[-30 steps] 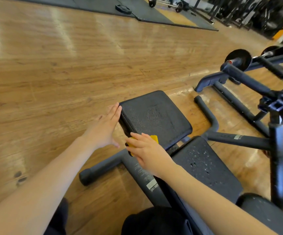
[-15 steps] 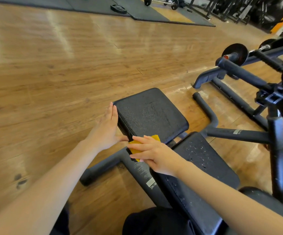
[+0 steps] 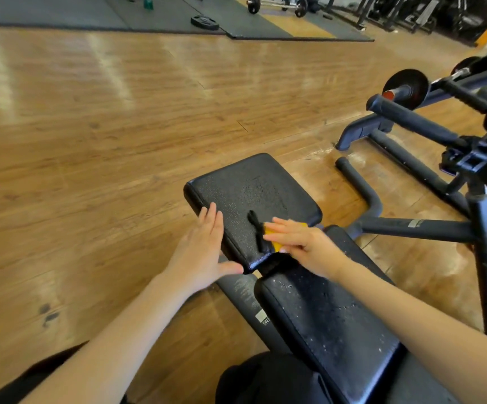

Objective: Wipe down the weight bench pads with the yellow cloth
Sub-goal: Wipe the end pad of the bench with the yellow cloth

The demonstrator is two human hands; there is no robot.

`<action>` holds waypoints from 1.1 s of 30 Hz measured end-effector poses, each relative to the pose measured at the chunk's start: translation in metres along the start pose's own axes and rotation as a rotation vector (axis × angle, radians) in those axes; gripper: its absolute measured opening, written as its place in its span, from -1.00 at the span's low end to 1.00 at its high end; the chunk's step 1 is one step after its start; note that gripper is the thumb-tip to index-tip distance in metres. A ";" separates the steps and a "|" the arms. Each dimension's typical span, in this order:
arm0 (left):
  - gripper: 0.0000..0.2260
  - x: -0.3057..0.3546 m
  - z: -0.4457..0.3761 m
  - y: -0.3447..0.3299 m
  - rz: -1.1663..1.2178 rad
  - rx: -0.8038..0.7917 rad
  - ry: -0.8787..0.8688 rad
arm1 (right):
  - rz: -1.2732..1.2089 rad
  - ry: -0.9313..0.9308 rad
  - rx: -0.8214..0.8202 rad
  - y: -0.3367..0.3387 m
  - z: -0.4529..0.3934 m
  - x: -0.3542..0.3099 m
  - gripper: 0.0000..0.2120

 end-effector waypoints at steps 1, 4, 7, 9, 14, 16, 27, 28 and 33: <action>0.04 0.007 0.005 -0.006 -0.020 -0.017 -0.015 | 0.027 0.077 -0.043 -0.012 -0.003 -0.014 -0.66; 0.11 0.013 0.013 -0.015 -0.060 -0.038 -0.015 | 0.100 0.254 -0.150 -0.036 -0.011 -0.037 -0.72; 0.12 0.013 0.014 -0.016 -0.081 -0.048 -0.010 | 0.095 0.320 -0.142 -0.030 -0.014 -0.029 -0.70; 0.13 0.014 0.013 -0.016 -0.077 -0.050 -0.003 | 0.108 0.329 -0.151 -0.023 -0.011 -0.015 -0.65; 0.15 0.021 0.007 -0.018 -0.051 -0.060 0.041 | 0.092 0.111 0.033 0.035 -0.001 0.055 -0.59; 0.17 0.024 0.005 -0.019 -0.049 -0.064 0.056 | 0.133 0.105 0.084 0.034 -0.001 0.053 -0.59; 0.15 0.020 0.005 -0.016 -0.066 -0.110 0.014 | 0.154 0.439 -0.126 -0.017 -0.010 0.006 -0.64; 0.15 0.019 0.006 -0.016 -0.063 -0.107 0.015 | 0.146 0.398 -0.117 -0.011 -0.010 0.016 -0.62; 0.16 0.020 0.005 -0.018 -0.070 -0.102 0.024 | -0.032 0.046 0.054 0.045 -0.002 0.081 -0.47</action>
Point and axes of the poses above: each hand's wrist, its own z-axis away from the middle knuckle, its own y-axis out of the back of the hand, x = y × z, the point moved 7 cm from there along -z, towards the middle knuckle, and after that the axes turned 5 degrees about -x, right-handed, at the moved point
